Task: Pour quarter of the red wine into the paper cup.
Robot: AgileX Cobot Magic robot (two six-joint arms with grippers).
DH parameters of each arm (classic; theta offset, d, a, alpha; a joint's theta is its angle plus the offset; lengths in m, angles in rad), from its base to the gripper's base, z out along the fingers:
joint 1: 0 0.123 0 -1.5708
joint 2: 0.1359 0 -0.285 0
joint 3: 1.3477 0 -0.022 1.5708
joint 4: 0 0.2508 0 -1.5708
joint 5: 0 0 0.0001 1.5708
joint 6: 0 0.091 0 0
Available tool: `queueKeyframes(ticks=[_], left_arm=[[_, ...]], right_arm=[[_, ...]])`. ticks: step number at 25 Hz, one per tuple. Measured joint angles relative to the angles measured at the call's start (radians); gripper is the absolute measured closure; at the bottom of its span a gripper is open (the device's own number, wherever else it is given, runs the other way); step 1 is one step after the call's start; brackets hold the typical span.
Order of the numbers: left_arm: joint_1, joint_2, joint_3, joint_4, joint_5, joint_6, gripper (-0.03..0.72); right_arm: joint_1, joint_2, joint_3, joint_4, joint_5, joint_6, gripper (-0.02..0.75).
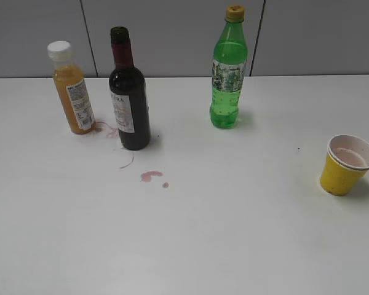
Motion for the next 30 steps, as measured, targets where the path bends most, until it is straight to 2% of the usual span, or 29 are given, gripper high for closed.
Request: queueKeyframes(ticks=[20,30], left_arm=[[0.0,0.0,0.0,0.0,0.0,0.0,0.171],[0.0,0.0,0.0,0.0,0.0,0.0,0.171]], right_arm=[[0.0,0.0,-0.006,0.006,-0.01,0.0,0.113],[0.0,0.132,-0.022,0.058,-0.265,0.0,0.122]])
